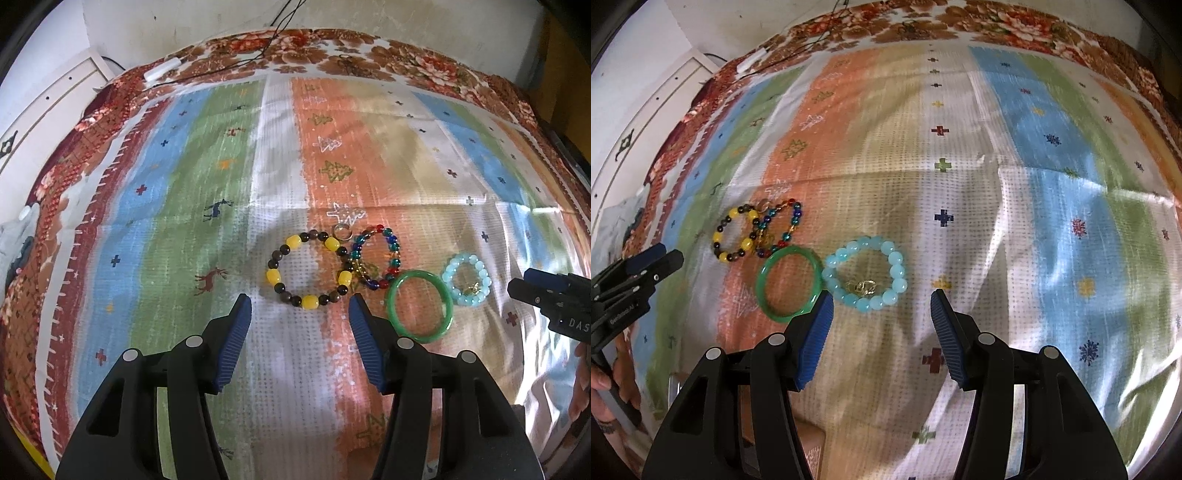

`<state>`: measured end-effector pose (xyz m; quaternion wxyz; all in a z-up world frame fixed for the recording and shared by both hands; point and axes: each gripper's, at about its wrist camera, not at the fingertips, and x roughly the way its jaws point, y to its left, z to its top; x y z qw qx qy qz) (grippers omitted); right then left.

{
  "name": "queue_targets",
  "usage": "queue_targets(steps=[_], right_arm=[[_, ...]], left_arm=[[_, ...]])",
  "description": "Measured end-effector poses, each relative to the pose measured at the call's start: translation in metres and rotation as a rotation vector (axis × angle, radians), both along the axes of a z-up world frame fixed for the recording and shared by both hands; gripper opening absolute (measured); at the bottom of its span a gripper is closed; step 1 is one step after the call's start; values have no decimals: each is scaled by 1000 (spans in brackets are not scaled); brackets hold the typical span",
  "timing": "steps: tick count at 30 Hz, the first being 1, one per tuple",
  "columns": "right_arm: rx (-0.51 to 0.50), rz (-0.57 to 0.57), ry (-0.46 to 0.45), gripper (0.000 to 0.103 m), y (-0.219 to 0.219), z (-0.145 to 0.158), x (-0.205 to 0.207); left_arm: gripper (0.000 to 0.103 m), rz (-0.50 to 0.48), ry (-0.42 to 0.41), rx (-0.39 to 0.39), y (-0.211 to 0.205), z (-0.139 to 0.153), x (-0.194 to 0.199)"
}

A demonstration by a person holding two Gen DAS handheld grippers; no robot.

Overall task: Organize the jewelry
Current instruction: 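Move the left tool to the yellow-and-black bracelet and grasp it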

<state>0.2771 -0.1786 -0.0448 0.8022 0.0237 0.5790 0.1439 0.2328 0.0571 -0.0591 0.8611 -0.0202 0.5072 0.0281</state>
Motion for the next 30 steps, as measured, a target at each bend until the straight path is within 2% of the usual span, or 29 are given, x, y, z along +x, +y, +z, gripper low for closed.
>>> queue_targets(steps=[15, 23, 27, 30], right_arm=[[-33, -4, 39, 55, 3, -20, 22], [-49, 3, 55, 55, 7, -29, 29], [-57, 8, 56, 55, 9, -32, 33], [-65, 6, 62, 55, 10, -35, 35]], left_arm=[[56, 3, 43, -7, 5, -15, 23], [56, 20, 87, -6, 13, -33, 38], [56, 30, 109, -22, 18, -40, 44], [57, 43, 125, -63, 22, -45, 48]])
